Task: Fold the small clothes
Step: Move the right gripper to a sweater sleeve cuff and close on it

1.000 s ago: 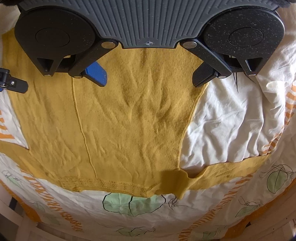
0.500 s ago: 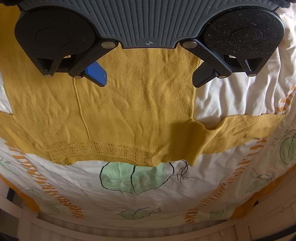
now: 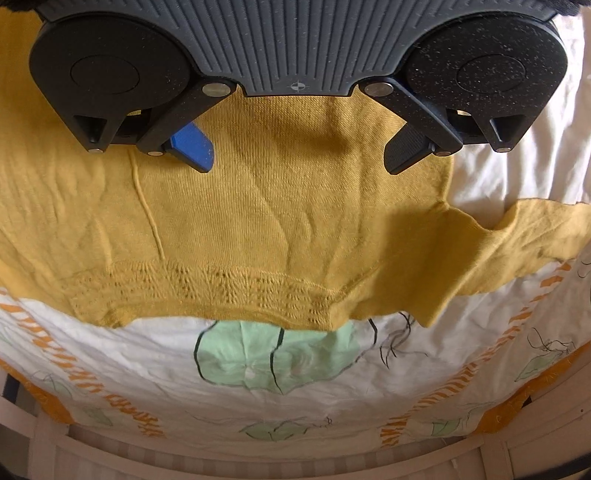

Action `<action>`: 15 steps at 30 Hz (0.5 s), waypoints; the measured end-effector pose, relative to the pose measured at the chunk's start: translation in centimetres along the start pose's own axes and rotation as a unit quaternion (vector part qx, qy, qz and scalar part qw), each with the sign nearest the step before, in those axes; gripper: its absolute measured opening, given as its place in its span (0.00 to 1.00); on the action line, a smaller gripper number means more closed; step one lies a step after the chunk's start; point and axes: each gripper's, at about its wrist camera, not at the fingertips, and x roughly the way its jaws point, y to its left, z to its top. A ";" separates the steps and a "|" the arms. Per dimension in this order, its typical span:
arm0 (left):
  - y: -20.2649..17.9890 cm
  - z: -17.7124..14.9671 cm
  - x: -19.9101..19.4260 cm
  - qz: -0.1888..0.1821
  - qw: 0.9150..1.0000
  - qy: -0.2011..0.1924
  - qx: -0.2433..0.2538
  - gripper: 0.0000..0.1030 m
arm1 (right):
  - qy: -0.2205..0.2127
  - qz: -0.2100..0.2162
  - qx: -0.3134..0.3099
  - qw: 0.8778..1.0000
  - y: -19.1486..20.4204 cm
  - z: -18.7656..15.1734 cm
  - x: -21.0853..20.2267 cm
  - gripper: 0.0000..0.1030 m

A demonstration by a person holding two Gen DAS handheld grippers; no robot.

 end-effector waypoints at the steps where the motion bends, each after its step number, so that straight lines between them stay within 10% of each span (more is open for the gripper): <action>1: -0.1 -0.2 0.4 -0.001 1.000 0.004 0.001 0.97 | 0.001 -0.005 -0.003 1.000 -0.2 0.0 0.5 0.99; 15: -0.2 -2.4 1.1 0.002 0.999 -0.047 -0.024 1.00 | 0.040 0.022 0.018 0.999 -1.6 -2.1 4.3 0.99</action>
